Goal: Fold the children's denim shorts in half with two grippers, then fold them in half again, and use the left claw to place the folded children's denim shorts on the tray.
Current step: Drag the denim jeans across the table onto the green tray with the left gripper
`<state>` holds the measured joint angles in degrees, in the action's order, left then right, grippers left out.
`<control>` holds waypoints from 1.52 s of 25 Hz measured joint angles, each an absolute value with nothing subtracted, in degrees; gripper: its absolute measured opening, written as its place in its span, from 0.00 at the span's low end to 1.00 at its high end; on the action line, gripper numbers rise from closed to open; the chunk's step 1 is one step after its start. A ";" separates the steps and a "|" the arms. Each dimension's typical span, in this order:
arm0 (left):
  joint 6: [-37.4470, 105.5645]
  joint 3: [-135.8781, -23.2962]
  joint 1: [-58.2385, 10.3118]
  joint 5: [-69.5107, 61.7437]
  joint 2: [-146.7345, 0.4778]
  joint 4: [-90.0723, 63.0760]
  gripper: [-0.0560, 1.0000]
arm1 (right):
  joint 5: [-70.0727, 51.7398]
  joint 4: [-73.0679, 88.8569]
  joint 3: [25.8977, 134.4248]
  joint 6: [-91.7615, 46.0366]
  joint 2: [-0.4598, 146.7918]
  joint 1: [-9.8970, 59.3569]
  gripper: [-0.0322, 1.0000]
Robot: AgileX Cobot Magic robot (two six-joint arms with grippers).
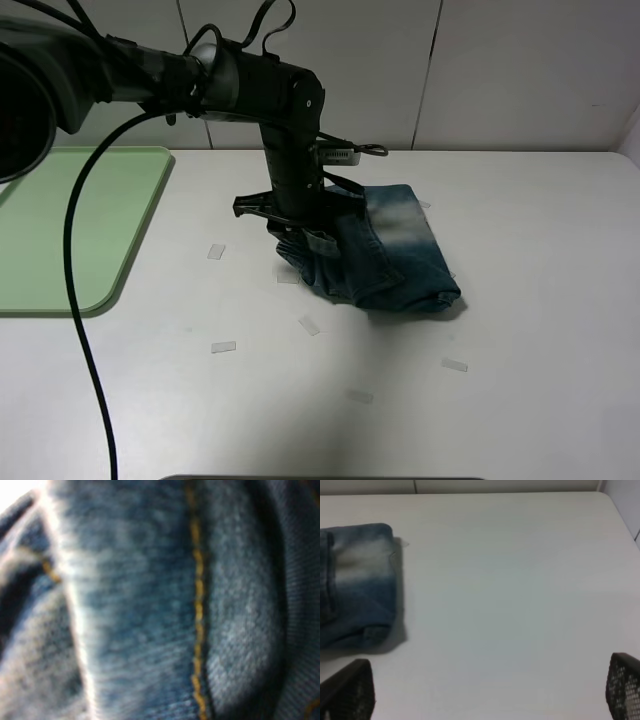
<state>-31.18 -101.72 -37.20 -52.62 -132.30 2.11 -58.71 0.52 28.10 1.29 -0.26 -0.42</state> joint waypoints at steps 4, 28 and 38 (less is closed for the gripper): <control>-28.58 -101.72 -36.36 -56.63 -131.17 4.56 0.38 | -58.71 0.52 28.10 1.29 -0.26 -0.42 0.71; -9.75 -101.72 -13.95 -67.88 -125.10 7.78 0.36 | -58.71 0.69 28.10 1.29 -0.26 -0.42 0.71; -2.24 -101.72 -1.69 -67.88 -125.03 7.82 0.36 | -58.71 0.69 28.10 1.29 -0.26 -0.42 0.71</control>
<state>-2.24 -101.72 -1.69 -67.88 -125.03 7.82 -58.71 0.69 28.10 1.29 -0.26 -0.42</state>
